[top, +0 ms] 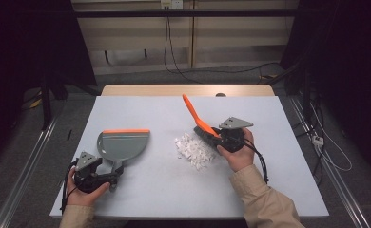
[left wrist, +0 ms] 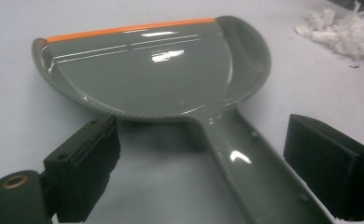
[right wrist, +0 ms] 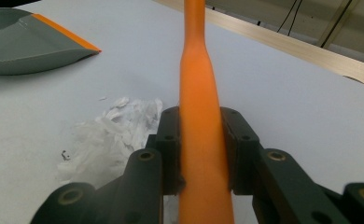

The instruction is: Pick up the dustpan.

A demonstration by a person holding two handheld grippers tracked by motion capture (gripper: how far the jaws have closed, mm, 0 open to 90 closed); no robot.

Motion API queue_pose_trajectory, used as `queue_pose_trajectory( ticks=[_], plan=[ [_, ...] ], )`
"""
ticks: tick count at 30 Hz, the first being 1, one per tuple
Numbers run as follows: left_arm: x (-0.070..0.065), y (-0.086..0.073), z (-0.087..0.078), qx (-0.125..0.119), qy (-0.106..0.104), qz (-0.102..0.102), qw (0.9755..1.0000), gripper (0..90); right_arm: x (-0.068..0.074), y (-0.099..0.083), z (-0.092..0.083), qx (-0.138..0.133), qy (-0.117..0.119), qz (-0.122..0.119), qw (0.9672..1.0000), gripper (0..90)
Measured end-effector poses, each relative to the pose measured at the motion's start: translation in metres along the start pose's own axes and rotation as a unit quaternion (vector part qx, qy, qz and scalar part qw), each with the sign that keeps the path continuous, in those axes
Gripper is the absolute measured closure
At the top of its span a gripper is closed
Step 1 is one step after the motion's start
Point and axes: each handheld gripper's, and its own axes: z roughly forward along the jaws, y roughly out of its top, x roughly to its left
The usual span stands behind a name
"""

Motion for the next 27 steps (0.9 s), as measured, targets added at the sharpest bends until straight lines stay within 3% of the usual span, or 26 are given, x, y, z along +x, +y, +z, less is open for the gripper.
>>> queue_pose_trajectory(
  ticks=[10,16,17,21,22,25,27],
  plan=[
    [0.011,-0.002,-0.004,0.008,0.015,-0.014,0.9998,11.5,0.000,0.000,-0.001,0.000,0.002,-0.001,1.0000,71.6],
    [0.009,0.005,-0.006,0.019,0.011,-0.011,0.9997,28.0,0.000,0.000,-0.002,0.000,0.002,-0.001,1.0000,71.6],
    [0.004,0.008,-0.002,0.040,0.004,-0.012,0.9991,31.6,0.000,0.000,-0.001,0.001,0.003,-0.001,1.0000,71.6],
    [0.000,0.011,0.005,0.068,0.010,-0.013,0.9976,42.1,0.000,0.000,-0.001,0.000,0.001,-0.001,1.0000,71.6],
    [-0.001,0.011,0.007,0.071,0.012,-0.019,0.9972,42.1,0.000,0.000,-0.001,0.000,0.001,-0.001,1.0000,71.6],
    [-0.002,0.015,0.011,0.085,0.012,-0.022,0.9961,58.2,-0.002,0.000,-0.001,0.000,0.000,0.000,1.0000,71.6],
    [-0.004,0.016,0.013,0.086,0.019,-0.023,0.9959,61.1,-0.002,0.000,-0.001,0.001,0.000,0.000,1.0000,71.6]
  ],
)
